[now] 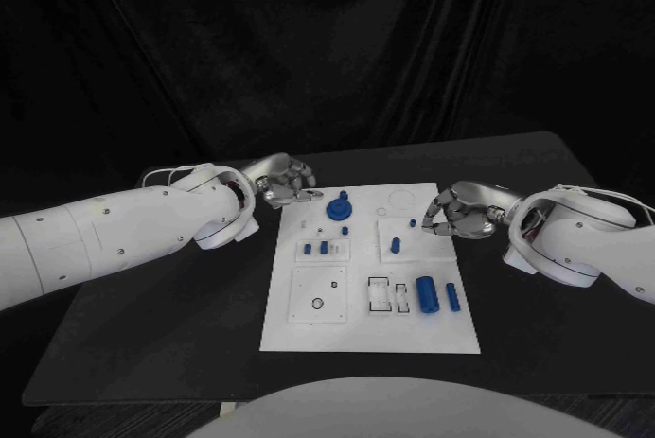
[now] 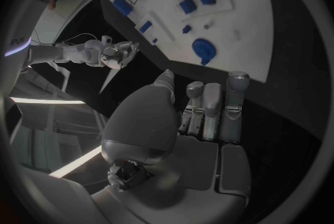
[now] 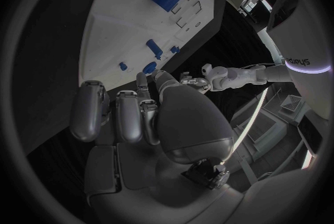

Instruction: Assemble the parts on the task board

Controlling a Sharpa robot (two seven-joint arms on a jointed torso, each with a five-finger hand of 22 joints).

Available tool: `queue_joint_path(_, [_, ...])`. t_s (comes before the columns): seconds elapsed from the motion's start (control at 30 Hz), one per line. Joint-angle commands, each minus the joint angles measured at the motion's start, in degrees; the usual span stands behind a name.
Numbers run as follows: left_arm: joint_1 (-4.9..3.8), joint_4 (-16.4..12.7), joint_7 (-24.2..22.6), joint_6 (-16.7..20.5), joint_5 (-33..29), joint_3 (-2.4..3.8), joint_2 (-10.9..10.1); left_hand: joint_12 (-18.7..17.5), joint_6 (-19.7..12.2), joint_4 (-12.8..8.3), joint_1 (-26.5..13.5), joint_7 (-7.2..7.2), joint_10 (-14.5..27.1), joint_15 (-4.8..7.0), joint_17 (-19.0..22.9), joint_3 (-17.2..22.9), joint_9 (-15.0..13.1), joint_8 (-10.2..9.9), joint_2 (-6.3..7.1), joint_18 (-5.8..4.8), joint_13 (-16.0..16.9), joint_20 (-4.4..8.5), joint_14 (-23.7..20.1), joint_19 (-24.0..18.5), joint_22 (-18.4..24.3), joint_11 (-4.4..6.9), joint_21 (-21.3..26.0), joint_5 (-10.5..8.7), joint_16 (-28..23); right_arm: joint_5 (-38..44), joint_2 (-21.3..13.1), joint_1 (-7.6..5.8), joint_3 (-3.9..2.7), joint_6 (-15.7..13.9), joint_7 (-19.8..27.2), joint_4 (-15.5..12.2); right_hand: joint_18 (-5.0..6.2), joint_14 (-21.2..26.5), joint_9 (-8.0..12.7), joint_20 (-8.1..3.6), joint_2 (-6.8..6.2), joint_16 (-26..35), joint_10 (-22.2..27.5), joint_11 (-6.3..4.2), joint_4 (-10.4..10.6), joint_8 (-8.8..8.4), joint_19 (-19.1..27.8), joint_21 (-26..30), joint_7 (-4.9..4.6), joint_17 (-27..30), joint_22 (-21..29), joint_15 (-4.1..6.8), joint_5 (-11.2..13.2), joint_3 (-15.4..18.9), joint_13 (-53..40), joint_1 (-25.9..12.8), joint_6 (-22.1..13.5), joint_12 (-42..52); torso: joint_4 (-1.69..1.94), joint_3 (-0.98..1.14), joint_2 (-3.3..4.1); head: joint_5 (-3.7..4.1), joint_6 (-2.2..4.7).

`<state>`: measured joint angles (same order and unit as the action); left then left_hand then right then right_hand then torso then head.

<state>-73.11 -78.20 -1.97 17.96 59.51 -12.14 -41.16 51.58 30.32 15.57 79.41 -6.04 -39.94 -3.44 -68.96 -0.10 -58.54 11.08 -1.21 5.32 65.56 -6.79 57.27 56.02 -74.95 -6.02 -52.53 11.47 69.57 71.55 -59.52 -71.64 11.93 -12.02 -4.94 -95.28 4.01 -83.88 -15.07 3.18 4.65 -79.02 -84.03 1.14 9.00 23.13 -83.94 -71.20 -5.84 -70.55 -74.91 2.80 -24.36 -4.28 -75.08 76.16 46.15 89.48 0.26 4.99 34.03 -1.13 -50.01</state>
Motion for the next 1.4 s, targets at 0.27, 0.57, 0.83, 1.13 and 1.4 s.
queue_joint_path(0.27, [1.69, 6.14, -19.17, 2.79, 27.90, -0.01, 5.67, -35.38, 3.08, -3.16, 7.88, 10.14, 4.25, 5.77, 5.62, 3.93, 38.83, -7.78, 2.52, 0.97, -43.47, 2.12, 16.69, 17.25, -5.75, 5.02, -8.51, -5.62, 0.84, 0.05, 0.27, 0.30, -0.04, -1.05, 0.34, 0.09, -0.08, -2.74, -0.09, -0.23, -0.19, 0.26, -4.93, -0.14, -0.04, -0.20, -0.74, 0.11, 0.05, -0.12, -9.84, 0.36, -0.24, -0.15, -13.08, 0.45, 0.41, -0.39, -0.01, -0.01, -0.03, -0.02, 0.01])
queue_joint_path(0.57, [4.29, 13.23, -19.57, 1.80, 39.83, 0.00, 10.71, -35.29, 15.22, -5.75, 8.66, 8.53, -0.45, 6.48, 7.54, 5.70, 41.62, -6.34, 4.03, 1.05, -48.54, 1.87, 16.47, 17.77, -5.60, 7.66, -5.67, -6.00, 0.43, 0.05, 0.72, 0.44, -0.03, -0.60, 0.39, 0.63, -0.08, -2.74, -0.09, -0.23, -0.19, 0.26, -4.93, -0.14, -0.04, -0.20, -0.74, 0.11, 0.05, -0.12, -9.84, 0.36, -0.24, -0.15, -13.08, 0.45, 0.41, -0.39, -0.05, -0.09, 0.03, 0.38, 0.01])
queue_joint_path(0.83, [5.13, 15.49, -17.55, 0.16, 42.33, 0.01, 13.08, -33.72, 16.60, -5.10, 6.68, 7.44, -2.84, 6.38, 7.51, 5.68, 43.34, -6.49, 4.60, 0.95, -48.21, 1.75, 16.55, 18.42, -6.31, 6.53, -5.73, -6.85, 1.41, 0.05, 0.86, 0.50, -0.03, -0.26, 0.35, 0.80, -0.08, -2.74, -0.10, -0.23, -0.19, 0.25, -4.91, -0.13, -0.03, -0.20, -0.74, 0.13, 0.05, -0.13, -9.84, 0.36, -0.29, -0.17, -13.04, 0.40, 0.43, -0.42, -0.06, -0.04, 0.08, 0.11, 0.01])
queue_joint_path(1.13, [5.44, 16.14, -15.85, -1.30, 42.71, 0.01, 13.96, -33.62, 16.60, -5.04, 6.45, 7.55, -3.07, 6.33, 8.11, 5.74, 43.57, -6.59, 4.55, 1.07, -48.18, 1.73, 16.14, 18.14, -6.21, 6.35, -5.04, -6.70, 1.06, 0.05, 0.94, 0.54, -0.03, -0.13, 0.32, 0.84, -0.08, -2.74, -0.10, -0.23, -0.19, 0.25, -4.91, -0.13, -0.03, -0.20, -0.74, 0.13, 0.05, -0.13, -9.84, 0.36, -0.29, -0.17, -13.04, 0.40, 0.43, -0.42, 0.05, -0.09, 0.06, 0.23, 0.01])
queue_joint_path(1.4, [5.97, 17.54, -14.26, -1.86, 42.76, 0.02, 14.96, -33.00, 18.63, -5.62, 7.03, 6.46, -5.31, 6.30, 8.66, 6.93, 43.81, -5.93, 4.10, 1.08, -48.05, 1.70, 15.73, 18.15, -6.37, 6.66, -4.52, -5.57, 1.03, 0.05, 0.89, 0.56, -0.03, -0.08, 0.30, 0.81, -0.08, -2.74, -0.13, -0.23, -0.16, 0.27, -4.90, -0.14, -0.03, -0.20, -0.74, 0.13, 0.07, -0.09, -9.84, 0.35, -0.37, -0.23, -13.02, 0.35, 0.48, -0.43, 0.02, 0.00, 0.00, 0.28, 0.01])
